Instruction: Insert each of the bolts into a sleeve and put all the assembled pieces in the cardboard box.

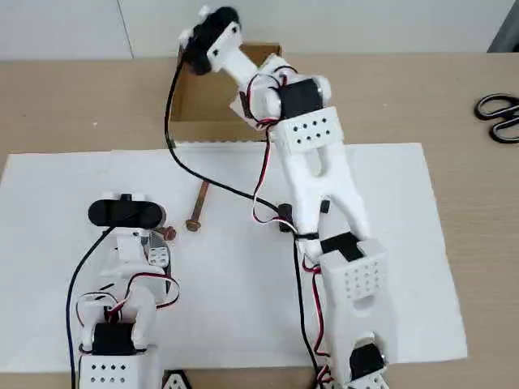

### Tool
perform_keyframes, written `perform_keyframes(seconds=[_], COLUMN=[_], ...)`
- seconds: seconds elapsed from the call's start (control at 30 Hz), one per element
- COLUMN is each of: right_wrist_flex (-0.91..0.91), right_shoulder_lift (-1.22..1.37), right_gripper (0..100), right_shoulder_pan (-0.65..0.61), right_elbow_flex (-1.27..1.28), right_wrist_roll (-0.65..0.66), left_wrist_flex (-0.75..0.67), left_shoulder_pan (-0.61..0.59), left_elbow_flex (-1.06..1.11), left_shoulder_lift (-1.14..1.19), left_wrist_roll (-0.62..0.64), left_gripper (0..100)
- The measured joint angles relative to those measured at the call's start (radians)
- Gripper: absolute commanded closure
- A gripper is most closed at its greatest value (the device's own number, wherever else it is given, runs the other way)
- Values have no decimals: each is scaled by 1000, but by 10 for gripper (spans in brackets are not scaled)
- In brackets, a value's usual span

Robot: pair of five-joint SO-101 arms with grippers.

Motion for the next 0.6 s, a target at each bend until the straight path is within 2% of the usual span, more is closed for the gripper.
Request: perform_keyframes(seconds=[0.13,0.3,0.47,0.6], right_wrist_flex=[206,249,255,255], right_shoulder_lift=[-54,-133,-307,-512], right_gripper=[995,995,995,993], right_shoulder_pan=[-8,-8,-8,-8], right_elbow_flex=[-9,38,267,517], right_wrist_roll=[-115,-318,-459,-519], left_wrist_flex=[0,0,0,0], left_shoulder_pan=[0,0,0,0], left_elbow_flex=[0,0,0,0], left_shoulder_lift=[0,0,0,0], left_wrist_roll=[0,0,0,0], left_gripper=[994,994,994,994])
